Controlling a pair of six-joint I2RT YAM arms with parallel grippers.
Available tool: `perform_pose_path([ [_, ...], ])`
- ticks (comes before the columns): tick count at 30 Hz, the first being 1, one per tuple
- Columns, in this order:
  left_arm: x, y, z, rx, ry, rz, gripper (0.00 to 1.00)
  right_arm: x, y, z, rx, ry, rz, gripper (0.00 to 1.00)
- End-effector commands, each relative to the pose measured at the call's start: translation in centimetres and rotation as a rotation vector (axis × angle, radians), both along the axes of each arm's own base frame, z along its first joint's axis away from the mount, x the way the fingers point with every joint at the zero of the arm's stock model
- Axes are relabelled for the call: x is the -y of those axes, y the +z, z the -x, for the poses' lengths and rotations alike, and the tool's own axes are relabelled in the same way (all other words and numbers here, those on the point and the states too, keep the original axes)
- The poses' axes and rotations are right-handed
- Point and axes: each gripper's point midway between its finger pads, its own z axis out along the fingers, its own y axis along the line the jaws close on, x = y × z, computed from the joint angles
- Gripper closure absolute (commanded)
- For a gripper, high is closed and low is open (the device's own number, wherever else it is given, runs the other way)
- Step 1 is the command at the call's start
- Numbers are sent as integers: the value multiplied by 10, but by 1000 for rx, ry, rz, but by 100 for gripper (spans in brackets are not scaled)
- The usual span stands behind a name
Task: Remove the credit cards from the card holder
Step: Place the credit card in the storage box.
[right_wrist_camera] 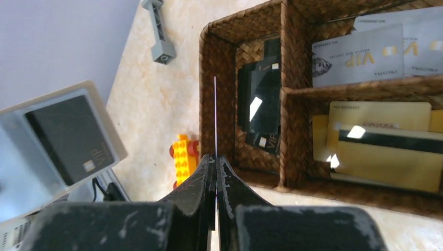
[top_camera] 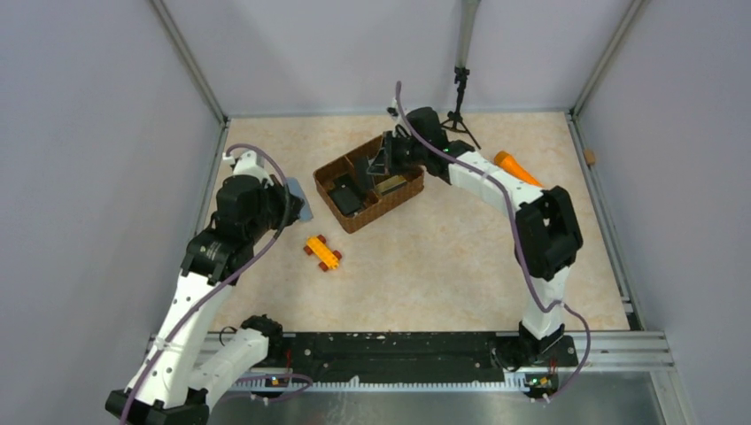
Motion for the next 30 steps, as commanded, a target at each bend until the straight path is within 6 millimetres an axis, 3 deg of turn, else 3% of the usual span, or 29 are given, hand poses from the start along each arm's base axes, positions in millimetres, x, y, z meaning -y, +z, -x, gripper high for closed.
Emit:
perform_pose_path([
  [1,-23,30,-5,93,94,-61,100,-26,-5,-10,30,46,63,100],
  [13,-26,26,-5,103,94,-84,100,-74,-57,-20,-20,110,128,100],
  [19,-25,23,-4,104,81,-92,100,-87,-78,-24,-40,119,161,100],
  [21,-23,24,-4,108,67,-89,100,-86,-83,-30,-41,93,185,72],
  [23,-20,25,-4,114,51,-81,100,-80,-79,-36,-20,58,213,56],
  [24,-18,26,-4,115,42,-75,100,-78,-73,-38,0,49,219,52],
  [29,-6,27,-1,119,-10,-31,100,-62,-21,-27,85,33,181,47],
  [30,-2,27,0,123,-25,-13,100,-56,-12,-21,104,26,169,42],
])
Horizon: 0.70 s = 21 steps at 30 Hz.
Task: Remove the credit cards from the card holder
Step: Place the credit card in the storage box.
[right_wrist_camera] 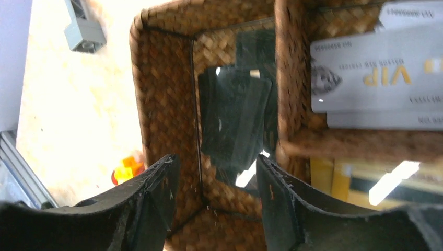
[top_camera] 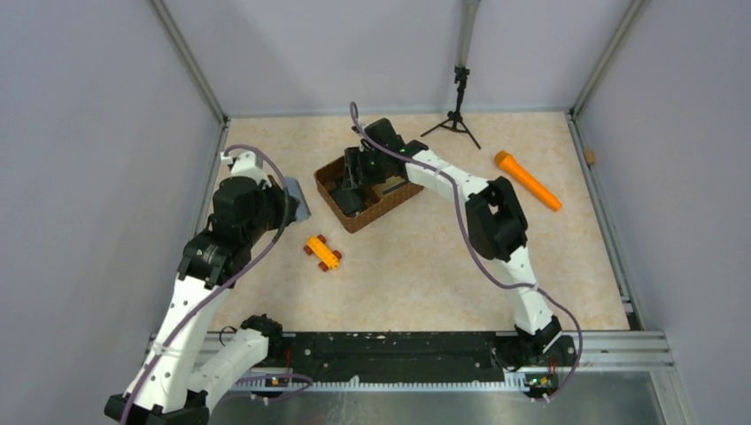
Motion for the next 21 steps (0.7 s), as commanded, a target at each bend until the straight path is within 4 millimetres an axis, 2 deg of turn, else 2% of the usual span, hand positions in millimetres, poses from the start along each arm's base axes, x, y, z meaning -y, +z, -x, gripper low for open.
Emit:
perform_pose_path([
  [1,19,26,-1,105,-87,96,100,20,96,12,181,-33,-88,25],
  [2,27,26,2,106,-124,123,100,28,107,19,206,-45,-107,12],
  [3,34,27,4,115,-155,153,100,35,115,26,224,-56,-128,8],
  [6,55,24,8,112,-251,241,100,62,136,50,236,-91,-203,7],
  [10,84,26,17,119,-378,393,100,97,159,84,201,-116,-418,6],
  [14,106,45,27,191,-503,571,100,125,182,123,143,-122,-604,5],
  [17,118,57,36,222,-591,679,100,136,184,143,109,-144,-653,2],
  [21,129,68,49,231,-704,793,100,148,187,159,78,-185,-731,1],
])
